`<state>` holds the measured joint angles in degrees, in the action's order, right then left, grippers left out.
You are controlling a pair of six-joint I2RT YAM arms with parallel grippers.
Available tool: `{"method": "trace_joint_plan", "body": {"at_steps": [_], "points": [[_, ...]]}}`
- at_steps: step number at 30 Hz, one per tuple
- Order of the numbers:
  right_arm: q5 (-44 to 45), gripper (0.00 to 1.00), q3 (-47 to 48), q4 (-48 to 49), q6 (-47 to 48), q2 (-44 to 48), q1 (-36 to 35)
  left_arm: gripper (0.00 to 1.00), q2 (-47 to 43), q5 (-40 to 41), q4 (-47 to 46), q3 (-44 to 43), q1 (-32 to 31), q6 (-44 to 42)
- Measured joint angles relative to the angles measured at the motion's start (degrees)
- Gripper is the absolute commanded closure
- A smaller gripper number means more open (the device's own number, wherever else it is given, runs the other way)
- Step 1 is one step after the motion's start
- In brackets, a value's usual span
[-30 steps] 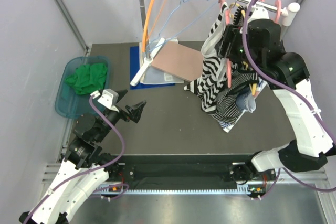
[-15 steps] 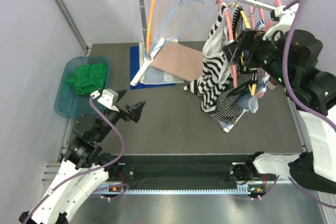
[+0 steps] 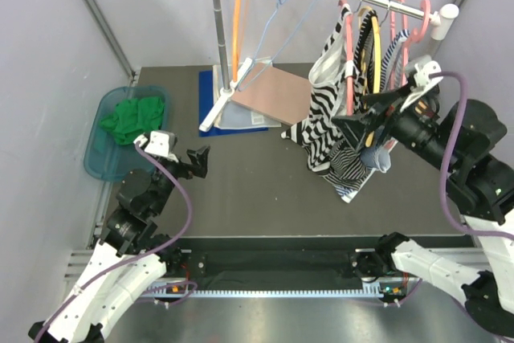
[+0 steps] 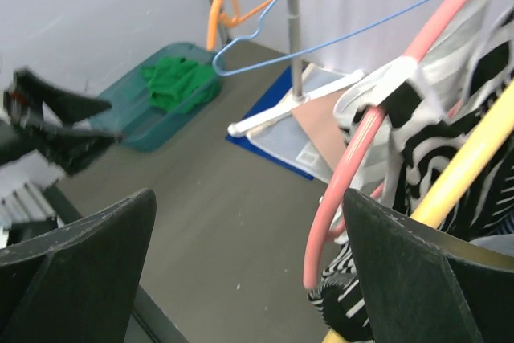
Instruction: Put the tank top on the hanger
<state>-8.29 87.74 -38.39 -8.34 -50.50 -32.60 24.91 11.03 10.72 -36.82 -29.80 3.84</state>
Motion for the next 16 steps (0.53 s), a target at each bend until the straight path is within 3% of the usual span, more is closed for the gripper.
{"method": "trace_joint_plan", "body": {"at_steps": [8, 16], "points": [[-6.73, 0.0, -11.76, 6.97, 4.63, 6.21, -0.02, 0.01, -3.76, 8.17, 0.42, -0.31, 0.0, 0.44], [-8.68, 0.0, -14.6, 9.22, 7.21, 8.15, -0.02, 0.01, -4.61, 12.17, -0.2, -0.31, 0.0, -0.42]]}}
